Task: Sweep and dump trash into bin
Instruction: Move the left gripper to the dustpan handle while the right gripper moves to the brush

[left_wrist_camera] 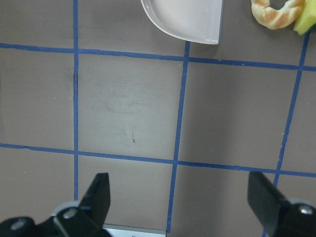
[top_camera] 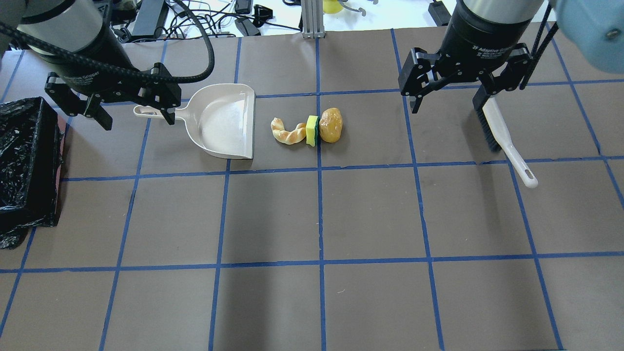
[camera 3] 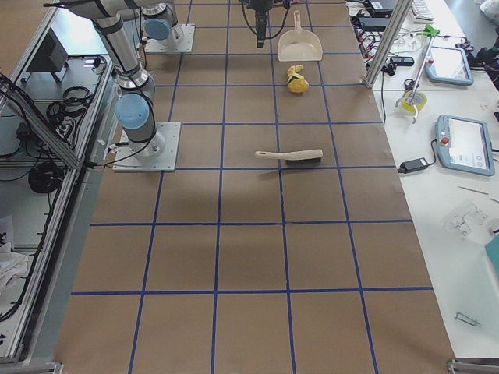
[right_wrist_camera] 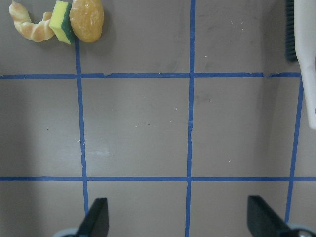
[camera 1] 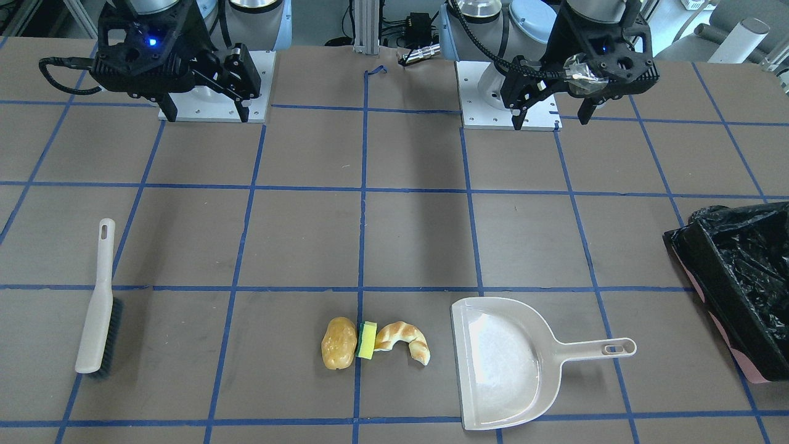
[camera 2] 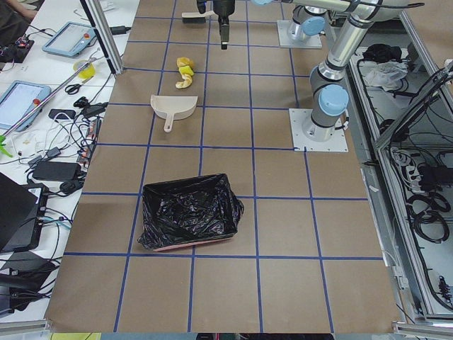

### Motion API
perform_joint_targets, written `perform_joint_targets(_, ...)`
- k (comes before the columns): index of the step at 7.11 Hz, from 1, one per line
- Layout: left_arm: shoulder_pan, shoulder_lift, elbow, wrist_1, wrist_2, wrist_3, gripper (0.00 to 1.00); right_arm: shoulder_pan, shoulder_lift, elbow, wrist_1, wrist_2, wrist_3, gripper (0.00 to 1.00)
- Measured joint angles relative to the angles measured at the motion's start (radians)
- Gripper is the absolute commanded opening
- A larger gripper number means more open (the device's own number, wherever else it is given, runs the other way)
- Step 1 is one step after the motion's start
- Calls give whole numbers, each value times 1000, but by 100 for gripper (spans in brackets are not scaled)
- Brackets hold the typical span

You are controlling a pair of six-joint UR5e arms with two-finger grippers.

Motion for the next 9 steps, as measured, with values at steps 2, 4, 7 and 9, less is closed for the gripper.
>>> perform_joint_targets(2,-1,0,-2,-2,-1,0,100,0,1,0,1,0,-2,100)
perform_joint_targets(4,1,-12,3,-3,0,18,100,-4,1,0,-4,1,-39,100)
perform_joint_targets(7,14,-89,5,52,18,180,100,-9,3,1,32,-68,-78,100)
perform_joint_targets(9,86,-162,4,183,18,390,100,-63,35,5,59,-121,-119,100)
